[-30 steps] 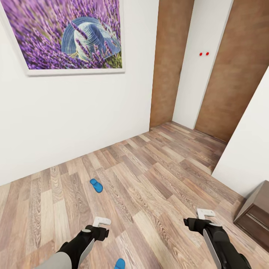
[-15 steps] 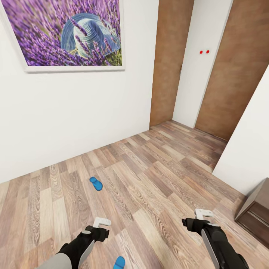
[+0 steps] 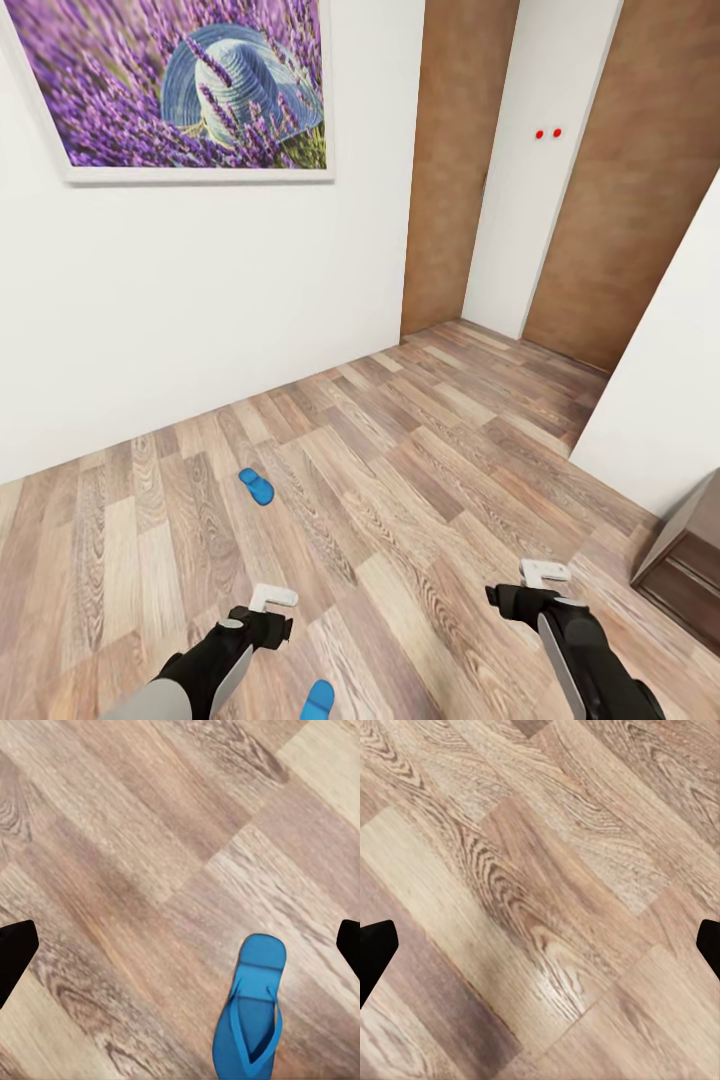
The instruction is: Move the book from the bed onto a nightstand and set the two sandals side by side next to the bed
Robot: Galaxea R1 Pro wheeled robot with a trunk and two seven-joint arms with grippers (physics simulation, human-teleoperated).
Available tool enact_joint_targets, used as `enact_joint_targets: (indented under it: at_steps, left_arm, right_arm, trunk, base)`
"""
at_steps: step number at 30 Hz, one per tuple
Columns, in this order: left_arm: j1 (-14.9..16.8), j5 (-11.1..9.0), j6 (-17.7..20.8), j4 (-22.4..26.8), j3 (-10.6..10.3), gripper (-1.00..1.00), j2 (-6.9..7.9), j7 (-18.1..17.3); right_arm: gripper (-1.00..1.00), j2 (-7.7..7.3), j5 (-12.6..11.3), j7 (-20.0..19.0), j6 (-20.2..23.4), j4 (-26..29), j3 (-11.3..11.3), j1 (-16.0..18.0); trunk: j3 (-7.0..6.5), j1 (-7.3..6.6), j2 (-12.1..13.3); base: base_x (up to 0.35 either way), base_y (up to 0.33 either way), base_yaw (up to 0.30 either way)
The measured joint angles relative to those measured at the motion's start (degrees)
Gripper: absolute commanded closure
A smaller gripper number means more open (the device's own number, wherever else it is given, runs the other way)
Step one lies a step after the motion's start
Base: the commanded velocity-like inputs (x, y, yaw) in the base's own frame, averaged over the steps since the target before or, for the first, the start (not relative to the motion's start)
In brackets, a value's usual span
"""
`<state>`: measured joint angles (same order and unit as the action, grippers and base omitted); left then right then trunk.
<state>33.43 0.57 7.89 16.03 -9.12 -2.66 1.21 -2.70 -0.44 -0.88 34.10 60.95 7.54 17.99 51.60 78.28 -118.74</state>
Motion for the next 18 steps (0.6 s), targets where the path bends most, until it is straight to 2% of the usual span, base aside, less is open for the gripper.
enact_joint_targets:
  at_steps: [7,18]
  left_arm:
    - [0.0,0.05,-0.09,-3.96,-0.02,-1.0,-0.12,0.11]
    - [0.02,-0.06,-0.24,-5.3,0.01,-1.0,0.05,0.02]
  right_arm:
    - [-1.0,-0.09,0.01,-0.03,-0.01,-0.02,0.16,0.0]
    - [-1.0,-0.04,0.03,-0.02,0.01,-0.03,0.04,0.0]
  trunk:
    - [1.26,1.54,-2.81]
    - [3.23,3.95,-7.22]
  base:
    - [0.0,0.0,0.0]
    - [0.0,0.0,0.0]
